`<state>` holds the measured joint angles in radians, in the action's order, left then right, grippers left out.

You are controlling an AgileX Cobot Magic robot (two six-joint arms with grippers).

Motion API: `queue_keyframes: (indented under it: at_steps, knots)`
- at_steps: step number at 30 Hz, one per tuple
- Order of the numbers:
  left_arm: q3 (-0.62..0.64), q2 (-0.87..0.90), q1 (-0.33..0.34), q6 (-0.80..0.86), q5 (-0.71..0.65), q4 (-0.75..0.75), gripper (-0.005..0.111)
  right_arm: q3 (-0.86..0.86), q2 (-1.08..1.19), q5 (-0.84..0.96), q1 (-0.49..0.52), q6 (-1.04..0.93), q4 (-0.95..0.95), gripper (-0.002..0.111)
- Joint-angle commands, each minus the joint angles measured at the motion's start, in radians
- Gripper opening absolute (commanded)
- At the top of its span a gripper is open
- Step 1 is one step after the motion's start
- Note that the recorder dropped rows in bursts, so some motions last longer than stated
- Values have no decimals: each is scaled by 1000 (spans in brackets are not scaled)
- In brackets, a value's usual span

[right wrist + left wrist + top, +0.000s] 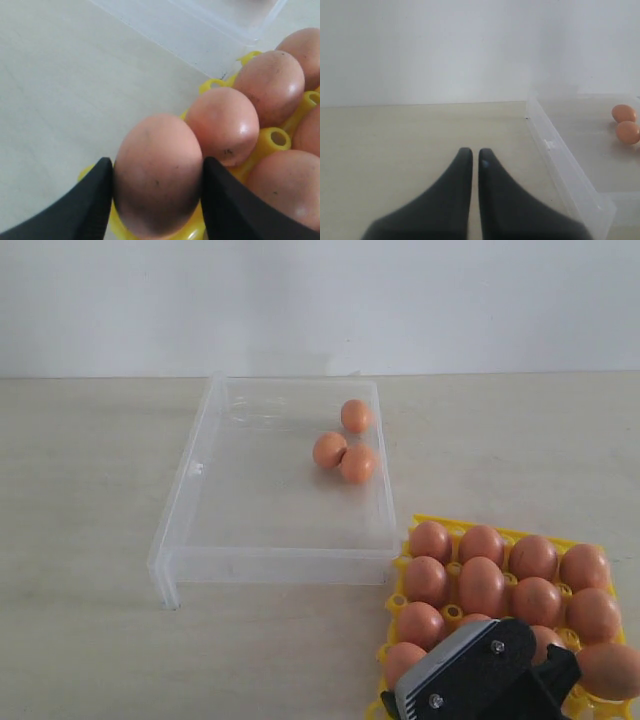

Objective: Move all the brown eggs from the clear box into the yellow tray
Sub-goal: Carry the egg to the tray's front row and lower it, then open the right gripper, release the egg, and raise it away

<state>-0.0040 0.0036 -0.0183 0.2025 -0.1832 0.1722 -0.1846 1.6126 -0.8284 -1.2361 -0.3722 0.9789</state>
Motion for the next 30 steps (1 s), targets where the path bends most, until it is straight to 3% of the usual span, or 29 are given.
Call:
queue_keyframes:
  at_steps: [1, 2, 3, 6, 13, 18, 20, 21, 22, 23, 24, 27, 30]
  knots:
    - [4, -4, -5, 0, 2, -2, 4, 4, 5, 28, -3, 11, 0, 25]
    - [4, -4, -5, 0, 2, -2, 4, 4, 5, 34, -3, 11, 0, 32]
    - [4, -4, -5, 0, 2, -2, 4, 4, 5, 35, -3, 11, 0, 45]
    - [4, -4, -5, 0, 2, -2, 4, 4, 5, 31, -3, 11, 0, 60]
    - [4, -4, -5, 0, 2, -2, 4, -6, -29, -22, -3, 9, 0, 61]
    - [4, -4, -5, 0, 2, -2, 4, -46, -217, -326, -3, -111, 7, 61]
    - [4, -4, -5, 0, 2, -2, 4, -102, -275, -393, 2, -188, 13, 51]
    - [4, -4, -5, 0, 2, -2, 4, -156, -296, -339, 27, -298, 26, 34]
    - [4, -4, -5, 0, 2, -2, 4, -196, -299, -253, 50, -362, 49, 24]
    - [4, -4, -5, 0, 2, -2, 4, -284, -299, -47, 115, -495, 140, 7]
    - [4, -4, -5, 0, 2, -2, 4, -338, -299, 53, 162, -588, 213, 0]
    - [4, -4, -5, 0, 2, -2, 4, -578, -299, 316, 397, -1005, 501, 0]
    - [4, -4, -5, 0, 2, -2, 4, -685, -288, 448, 514, -1228, 688, 0]
